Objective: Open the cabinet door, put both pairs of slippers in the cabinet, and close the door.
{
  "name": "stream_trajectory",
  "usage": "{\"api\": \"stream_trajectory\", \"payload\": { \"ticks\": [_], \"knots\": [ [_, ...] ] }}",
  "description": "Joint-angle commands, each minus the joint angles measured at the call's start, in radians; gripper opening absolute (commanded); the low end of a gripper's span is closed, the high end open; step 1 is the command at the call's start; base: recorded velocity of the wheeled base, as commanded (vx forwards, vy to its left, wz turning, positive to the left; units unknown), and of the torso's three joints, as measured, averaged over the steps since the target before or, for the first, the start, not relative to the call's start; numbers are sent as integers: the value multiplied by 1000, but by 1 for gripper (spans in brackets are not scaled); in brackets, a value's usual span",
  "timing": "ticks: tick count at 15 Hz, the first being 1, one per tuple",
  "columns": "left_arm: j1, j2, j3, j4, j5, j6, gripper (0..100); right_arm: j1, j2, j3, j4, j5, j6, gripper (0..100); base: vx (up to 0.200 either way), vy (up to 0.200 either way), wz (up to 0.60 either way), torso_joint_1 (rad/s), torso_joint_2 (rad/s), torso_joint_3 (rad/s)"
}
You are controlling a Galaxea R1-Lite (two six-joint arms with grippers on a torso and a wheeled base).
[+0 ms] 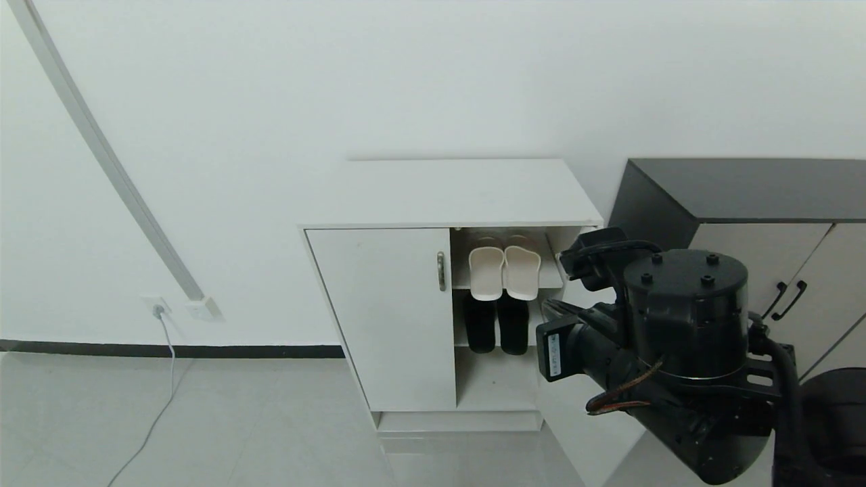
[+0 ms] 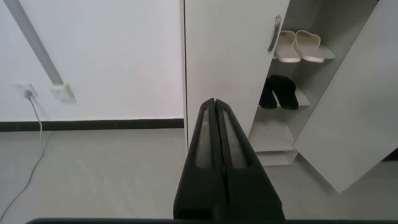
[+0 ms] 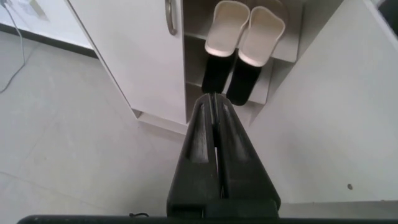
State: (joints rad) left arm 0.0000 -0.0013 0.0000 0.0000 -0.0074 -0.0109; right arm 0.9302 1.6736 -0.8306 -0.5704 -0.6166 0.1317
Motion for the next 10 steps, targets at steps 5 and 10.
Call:
{"api": "stream_trajectory", "payload": {
  "ticks": [5, 10],
  "knots": [
    [0, 1, 0, 0, 1, -1, 0, -13, -5, 27, -11, 5, -29, 0, 0, 0, 0, 37, -80, -49],
    [0, 1, 0, 0, 1, -1, 0, -14, 5, 33, -40, 5, -30, 0, 0, 0, 0, 0, 0, 0]
  ]
}}
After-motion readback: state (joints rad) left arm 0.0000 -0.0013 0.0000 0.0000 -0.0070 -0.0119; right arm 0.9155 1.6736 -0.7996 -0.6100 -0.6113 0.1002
